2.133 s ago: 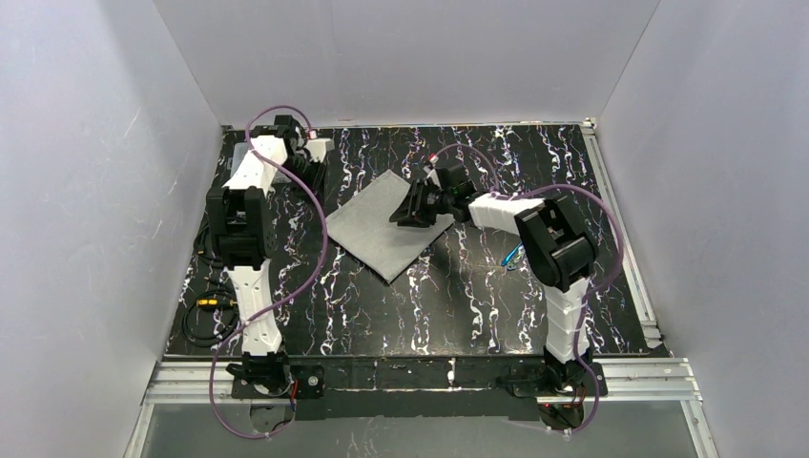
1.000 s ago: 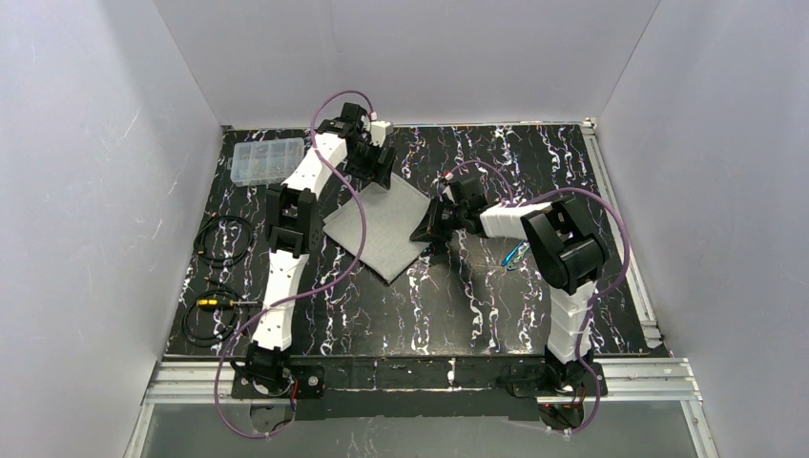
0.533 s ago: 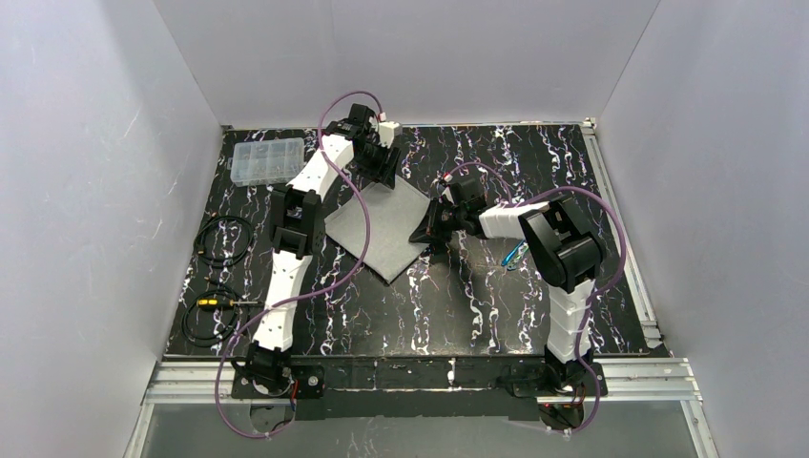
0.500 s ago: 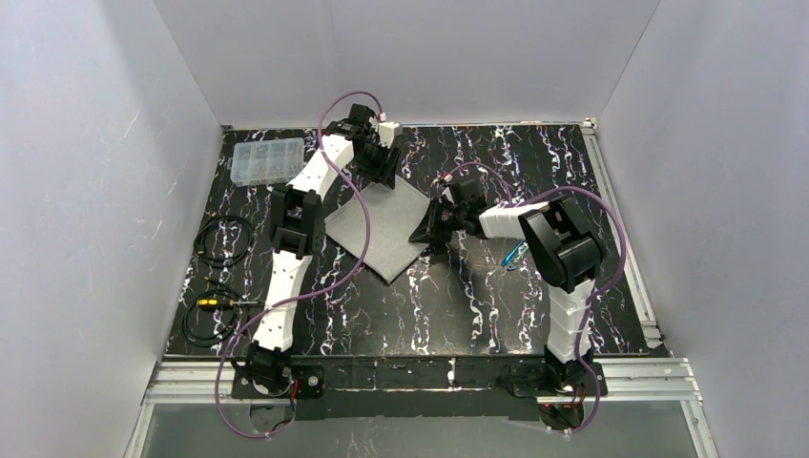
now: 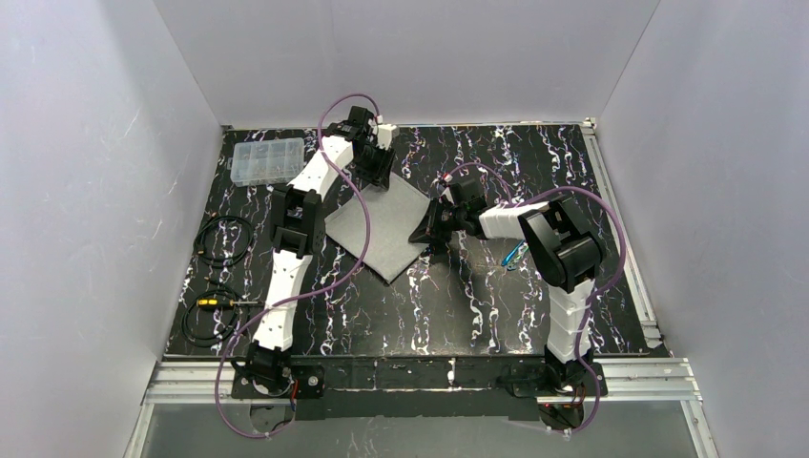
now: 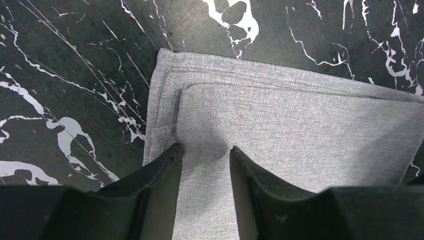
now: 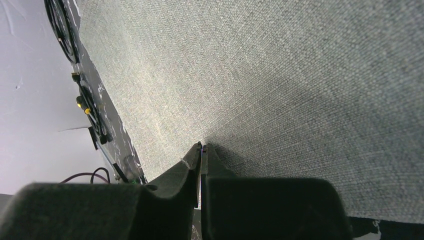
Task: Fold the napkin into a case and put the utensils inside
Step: Smooth out the square-folded napkin at the center of the board.
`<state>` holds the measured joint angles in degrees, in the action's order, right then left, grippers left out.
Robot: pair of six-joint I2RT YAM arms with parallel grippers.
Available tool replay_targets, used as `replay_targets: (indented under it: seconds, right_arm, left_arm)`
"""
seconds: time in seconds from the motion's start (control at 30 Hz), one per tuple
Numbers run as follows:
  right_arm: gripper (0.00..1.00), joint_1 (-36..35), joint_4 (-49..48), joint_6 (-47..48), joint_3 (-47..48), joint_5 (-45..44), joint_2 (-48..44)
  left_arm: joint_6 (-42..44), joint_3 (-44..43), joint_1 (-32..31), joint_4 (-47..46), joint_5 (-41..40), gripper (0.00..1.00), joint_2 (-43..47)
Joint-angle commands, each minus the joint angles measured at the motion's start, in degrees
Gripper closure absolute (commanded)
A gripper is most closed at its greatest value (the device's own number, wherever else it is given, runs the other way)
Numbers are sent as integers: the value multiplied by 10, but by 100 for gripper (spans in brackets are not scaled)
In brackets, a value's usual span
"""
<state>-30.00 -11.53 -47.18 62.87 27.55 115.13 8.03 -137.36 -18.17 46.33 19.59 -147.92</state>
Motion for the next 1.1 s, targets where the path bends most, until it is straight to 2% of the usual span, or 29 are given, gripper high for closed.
replay_targets:
  seconds: [0.0,0.07,0.23,0.43,0.8,0.83,0.87,0.9,0.93,1.0,1.07]
  right_arm:
    - [89,3,-20,-4,-4,9,4]
    - [89,3,-20,-5,-4,9,4]
    - [89,3,-26,-8,-6,13,8]
    - [90,2,-27,-10,-7,14,10]
    - [91,3,-27,-8,-7,9,13]
    - [91,3,-27,-8,-8,10,13]
    - [91,3,-27,-7,-9,9,13]
    - [91,3,-27,-7,-9,9,13]
    - [91,3,-27,-7,-9,9,14]
    - [91,2,-27,-7,-8,9,15]
    - [91,3,-28,-7,-10,9,15]
  left_arm:
    - [-2,-5,-2,15,22,63,-3]
    - [-3,-5,-1,16,25,68,-2]
    - [-2,-11,-2,12,32,100,8]
    - [8,22,-2,-22,45,100,40]
    - [27,64,-1,-30,63,100,75]
    - [26,64,-2,-28,64,96,72]
    - [22,62,-1,-26,65,79,67]
    - [20,59,-2,-21,70,59,62]
    - [18,57,-2,-17,74,49,59]
    - [10,60,-2,-17,70,37,57]
    - [9,61,-2,-17,61,36,55]
